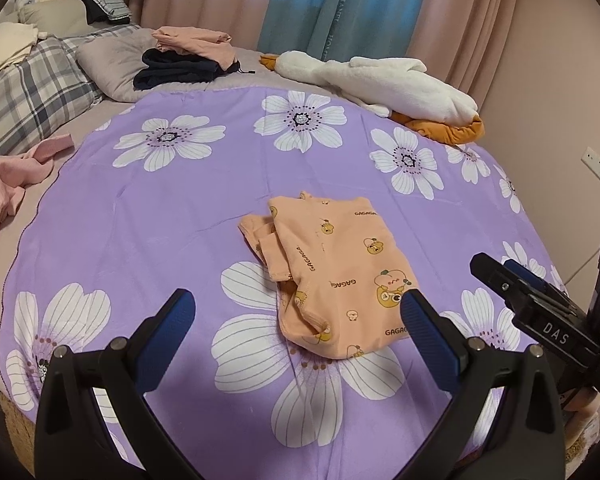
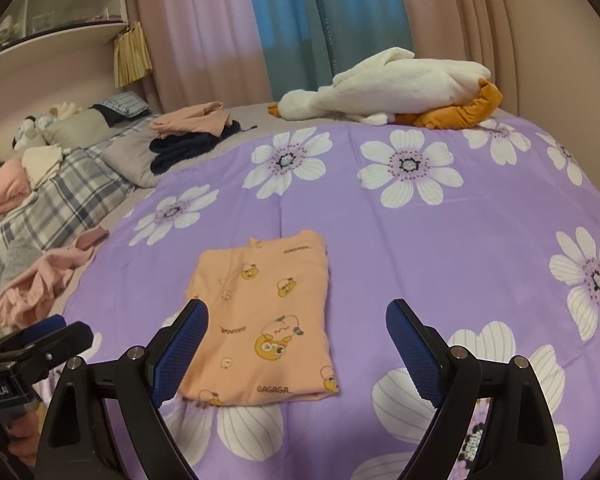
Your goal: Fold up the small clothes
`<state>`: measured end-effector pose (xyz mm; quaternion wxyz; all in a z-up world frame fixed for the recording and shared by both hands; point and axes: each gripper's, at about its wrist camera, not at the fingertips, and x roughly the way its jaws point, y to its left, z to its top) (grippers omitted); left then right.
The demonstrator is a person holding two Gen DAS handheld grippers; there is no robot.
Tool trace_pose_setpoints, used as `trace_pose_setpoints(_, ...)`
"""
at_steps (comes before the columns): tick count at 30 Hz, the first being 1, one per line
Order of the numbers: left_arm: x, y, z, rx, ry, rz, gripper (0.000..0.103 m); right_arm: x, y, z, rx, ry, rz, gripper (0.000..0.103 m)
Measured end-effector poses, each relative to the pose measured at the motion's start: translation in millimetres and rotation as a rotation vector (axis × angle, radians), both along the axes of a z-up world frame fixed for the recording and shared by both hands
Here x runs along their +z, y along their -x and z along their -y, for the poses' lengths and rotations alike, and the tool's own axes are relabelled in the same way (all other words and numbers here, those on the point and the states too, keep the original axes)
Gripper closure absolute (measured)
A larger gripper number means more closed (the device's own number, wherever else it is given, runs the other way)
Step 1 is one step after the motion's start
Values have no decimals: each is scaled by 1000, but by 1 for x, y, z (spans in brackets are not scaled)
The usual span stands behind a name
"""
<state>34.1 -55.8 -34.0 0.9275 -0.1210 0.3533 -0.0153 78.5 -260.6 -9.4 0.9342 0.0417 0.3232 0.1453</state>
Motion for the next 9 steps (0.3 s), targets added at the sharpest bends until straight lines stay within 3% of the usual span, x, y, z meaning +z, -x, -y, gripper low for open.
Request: trace_pose_setpoints(9,3,3,1,1,-17,9,1,1,1,-2,1,7,-4,13)
